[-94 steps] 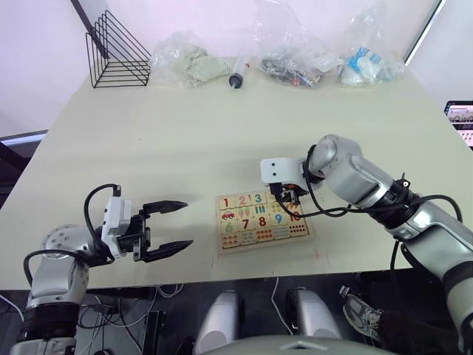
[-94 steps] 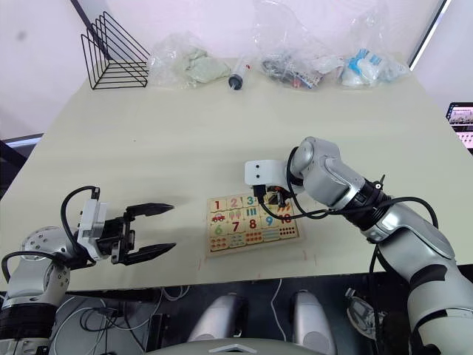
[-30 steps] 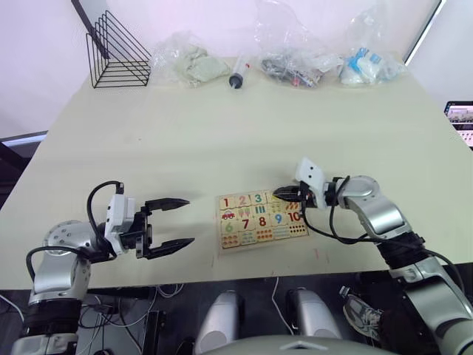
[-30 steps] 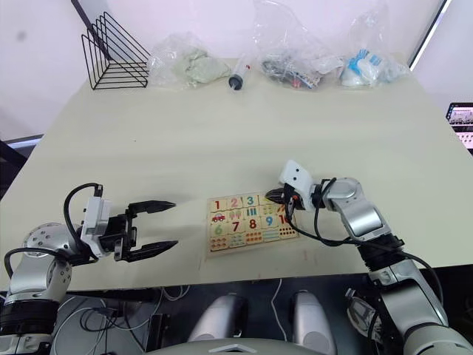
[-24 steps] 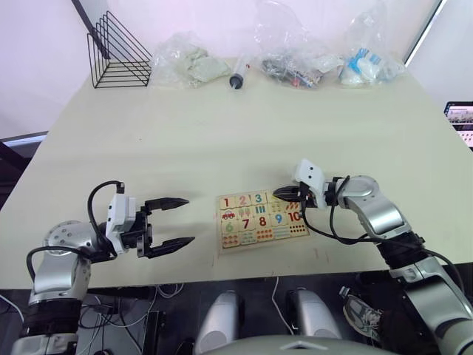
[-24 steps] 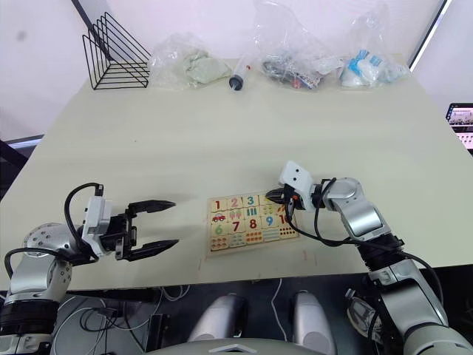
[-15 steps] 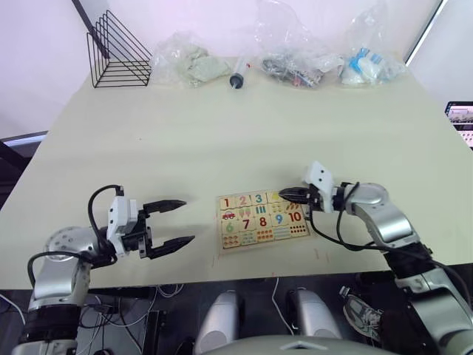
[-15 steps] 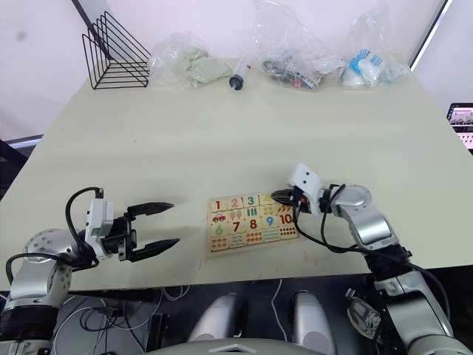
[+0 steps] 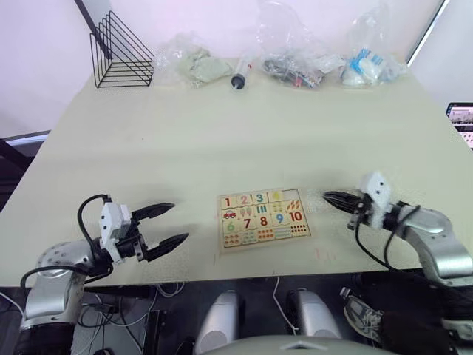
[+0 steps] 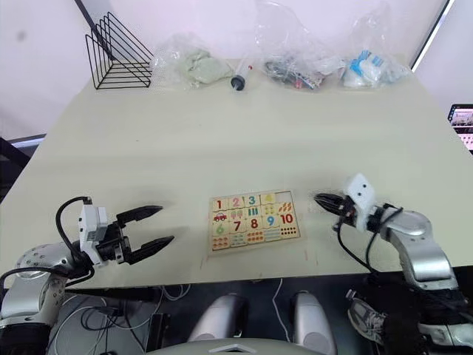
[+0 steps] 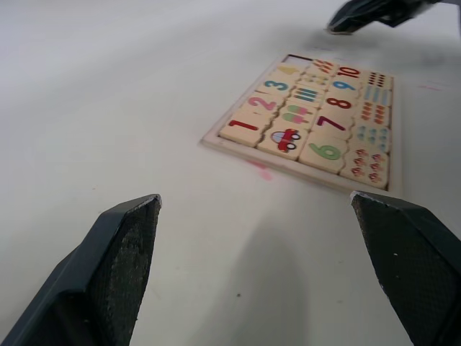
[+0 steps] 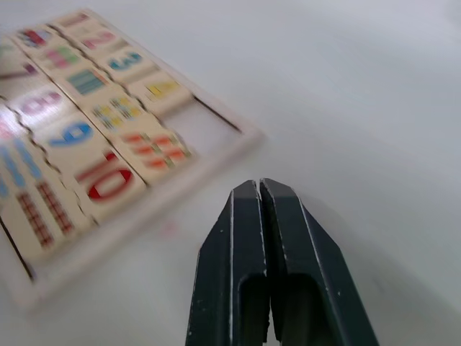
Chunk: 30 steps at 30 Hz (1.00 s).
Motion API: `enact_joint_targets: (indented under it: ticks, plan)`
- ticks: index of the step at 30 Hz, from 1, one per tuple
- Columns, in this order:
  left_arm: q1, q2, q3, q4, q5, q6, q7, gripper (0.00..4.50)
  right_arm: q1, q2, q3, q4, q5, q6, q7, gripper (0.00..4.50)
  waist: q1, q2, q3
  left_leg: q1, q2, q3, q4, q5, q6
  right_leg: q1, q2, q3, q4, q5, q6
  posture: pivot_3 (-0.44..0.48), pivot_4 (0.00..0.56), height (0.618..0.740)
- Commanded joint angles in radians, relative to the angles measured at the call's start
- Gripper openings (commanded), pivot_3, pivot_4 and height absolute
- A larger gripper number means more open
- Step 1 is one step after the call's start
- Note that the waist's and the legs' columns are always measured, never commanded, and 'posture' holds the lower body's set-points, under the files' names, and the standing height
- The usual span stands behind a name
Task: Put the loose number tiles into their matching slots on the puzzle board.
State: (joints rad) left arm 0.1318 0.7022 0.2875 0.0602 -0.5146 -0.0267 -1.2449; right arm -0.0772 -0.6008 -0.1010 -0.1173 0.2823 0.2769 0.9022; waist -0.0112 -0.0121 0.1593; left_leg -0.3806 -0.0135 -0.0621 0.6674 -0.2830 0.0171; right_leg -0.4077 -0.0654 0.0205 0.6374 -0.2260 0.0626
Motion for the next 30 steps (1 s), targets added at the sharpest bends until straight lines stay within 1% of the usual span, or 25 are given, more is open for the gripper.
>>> enact_joint_targets:
  ticks: [1,2,3,6,7,10,13,14,25,30]
  plan:
    - [0.021,0.003,0.051,-0.023,-0.02,-0.007,0.019,4.5,0.077,-0.022,-0.141,-0.057,0.068,-0.045,-0.009,1.77,-0.001,0.0,0.0,0.0,0.0,0.0,0.0,0.0,0.0,0.0,0.0,0.0,0.0,0.0,0.0,0.0,0.15,0.74]
    - [0.028,0.003,0.057,-0.023,-0.021,-0.006,0.022,4.5,0.103,-0.023,-0.17,-0.064,0.083,-0.051,-0.008,2.33,-0.001,0.0,0.0,0.0,0.0,0.0,0.0,0.0,0.0,0.0,0.0,0.0,0.0,0.0,0.0,0.0,0.15,0.74]
    - [0.034,0.004,0.062,-0.025,-0.022,-0.005,0.021,4.5,0.128,-0.027,-0.191,-0.068,0.09,-0.064,-0.006,2.71,-0.001,0.0,0.0,0.0,0.0,0.0,0.0,0.0,0.0,0.0,0.0,0.0,0.0,0.0,0.0,0.0,0.15,0.74]
    - [0.049,0.007,0.072,-0.03,-0.027,0.001,0.019,4.5,0.195,-0.036,-0.238,-0.07,0.093,-0.101,-0.001,4.29,-0.001,0.0,0.0,0.001,0.001,0.001,0.0,0.0,0.0,0.001,0.001,0.0,0.0,0.0,0.0,0.0,0.15,0.74]
    - [0.056,0.009,0.077,-0.031,-0.027,0.001,0.018,4.5,0.223,-0.033,-0.265,-0.066,0.105,-0.113,0.002,4.41,-0.001,0.0,0.0,0.001,0.001,0.001,0.0,0.0,0.0,0.001,0.001,0.001,0.0,0.0,0.0,0.0,0.15,0.74]
    - [0.073,0.012,0.096,-0.029,-0.033,0.002,0.019,4.5,0.301,-0.024,-0.331,-0.035,0.142,-0.152,0.025,4.41,0.001,0.0,0.0,0.001,0.001,0.001,0.0,0.0,0.0,0.001,0.001,0.001,0.0,0.0,0.0,0.0,0.15,0.74]
    - [0.081,0.014,0.105,-0.024,-0.034,0.0,0.016,4.5,0.328,-0.019,-0.347,-0.014,0.155,-0.183,0.037,4.41,0.0,0.0,0.0,0.001,0.001,0.002,0.0,0.0,0.0,0.002,0.001,0.001,-0.001,-0.001,0.0,0.0,0.15,0.74]
    - [0.083,0.015,0.106,-0.023,-0.035,0.0,0.016,4.5,0.334,-0.018,-0.35,-0.008,0.158,-0.191,0.041,4.41,-0.001,-0.001,0.0,0.002,0.001,0.002,0.0,0.0,0.0,0.002,0.001,0.001,-0.001,-0.002,-0.002,0.0,0.15,0.74]
    - [0.089,0.007,0.099,-0.016,-0.031,-0.01,0.013,4.5,0.319,-0.023,-0.333,0.093,0.146,-0.282,0.035,4.41,0.0,0.0,0.0,0.003,0.002,0.002,0.0,0.0,0.0,0.003,0.001,0.001,-0.001,-0.002,-0.003,0.0,0.15,0.74]
    - [0.092,0.003,0.098,-0.016,-0.032,-0.011,0.015,4.5,0.302,-0.012,-0.322,0.148,0.149,-0.359,0.072,4.41,0.0,0.0,0.0,0.003,0.002,0.002,0.0,0.0,0.0,0.003,0.001,0.001,-0.001,-0.002,-0.003,0.0,0.15,0.74]
